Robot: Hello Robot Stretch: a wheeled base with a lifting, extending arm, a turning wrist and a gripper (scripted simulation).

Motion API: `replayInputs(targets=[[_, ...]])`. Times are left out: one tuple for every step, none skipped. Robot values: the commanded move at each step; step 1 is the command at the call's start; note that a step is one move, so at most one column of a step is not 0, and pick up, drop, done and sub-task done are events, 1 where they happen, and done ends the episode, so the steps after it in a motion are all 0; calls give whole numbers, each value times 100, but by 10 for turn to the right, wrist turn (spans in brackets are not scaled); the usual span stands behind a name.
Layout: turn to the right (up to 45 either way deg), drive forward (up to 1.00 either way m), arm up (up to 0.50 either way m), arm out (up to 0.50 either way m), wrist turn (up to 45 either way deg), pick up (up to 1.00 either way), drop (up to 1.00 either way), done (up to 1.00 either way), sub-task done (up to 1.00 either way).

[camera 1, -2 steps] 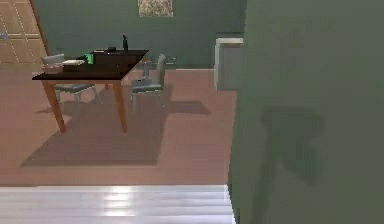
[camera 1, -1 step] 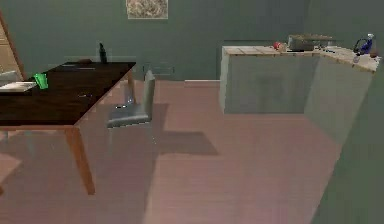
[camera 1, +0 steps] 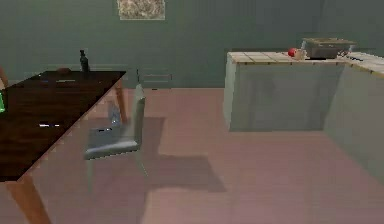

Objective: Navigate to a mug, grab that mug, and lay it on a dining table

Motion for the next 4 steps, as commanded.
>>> replayInputs(targets=[[240, 0, 0, 0, 0, 0, 0, 0, 0], [0, 100, 0, 0, 0, 0, 0, 0, 0], [0, 95, 0, 0, 0, 0, 0, 0, 0], [-450, 0, 0, 0, 0, 0, 0, 0, 0]])
